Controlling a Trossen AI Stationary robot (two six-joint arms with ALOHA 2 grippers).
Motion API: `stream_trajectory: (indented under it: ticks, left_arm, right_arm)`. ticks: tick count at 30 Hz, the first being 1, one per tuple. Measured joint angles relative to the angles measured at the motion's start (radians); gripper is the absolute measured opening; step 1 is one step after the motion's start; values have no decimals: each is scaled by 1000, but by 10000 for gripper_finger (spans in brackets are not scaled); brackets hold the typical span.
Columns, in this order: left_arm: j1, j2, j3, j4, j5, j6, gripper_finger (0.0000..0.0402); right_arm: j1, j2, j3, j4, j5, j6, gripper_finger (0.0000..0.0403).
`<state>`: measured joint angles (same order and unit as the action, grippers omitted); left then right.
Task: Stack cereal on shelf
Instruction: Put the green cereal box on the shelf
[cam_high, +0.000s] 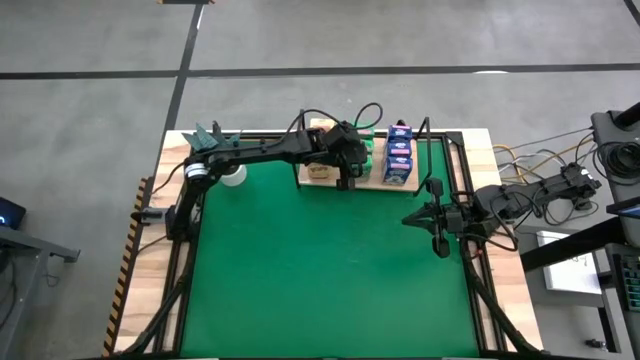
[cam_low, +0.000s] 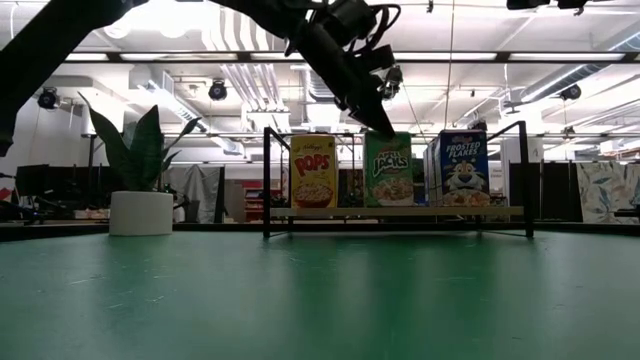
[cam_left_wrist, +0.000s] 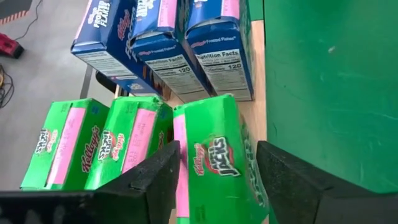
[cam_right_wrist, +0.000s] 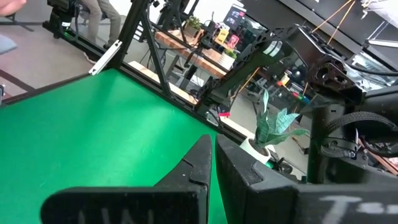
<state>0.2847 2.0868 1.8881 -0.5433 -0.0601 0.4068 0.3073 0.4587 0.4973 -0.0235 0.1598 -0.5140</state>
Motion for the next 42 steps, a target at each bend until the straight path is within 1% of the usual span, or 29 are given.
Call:
stream_trajectory:
  ticks: [8,12,15,17,20,23,25,28,30,35,38,42]
  left_arm:
    - [2,-8,0,-18,-1,26,212]
    - [-11,-25,70,-132,-2,27,213]
    - [-24,-27,138,-230,-1,17,213]
    - [-36,-27,163,-273,-2,4,213]
    - [-63,-27,175,-322,-2,2,211]
    - [-94,-28,149,-346,-11,-8,202]
    - [-115,-28,117,-345,-47,-22,194]
    - [-143,-28,57,-320,-160,-31,176]
    - [-154,-28,30,-318,-211,-34,161]
    - [-148,-28,-31,-256,-220,-52,112]
    - [-141,-28,-56,-172,-221,-51,79]
    - [-131,-27,-62,-156,-222,-50,42]
  right_arm:
    - [0,0,0,-2,0,-10,12]
    - [0,0,0,-1,5,-22,12]
    - [0,0,0,4,34,-24,12]
    - [0,0,0,4,54,-23,12]
    - [0,0,0,6,57,-23,12]
    - [0,0,0,6,57,-23,12]
    - [0,0,0,6,58,-23,12]
    - [0,0,0,6,60,-21,12]
    - [0,0,1,5,60,-21,12]
    - [0,0,3,6,61,-18,12]
    - [0,0,3,6,61,-18,12]
    - [0,0,3,6,69,-18,12]
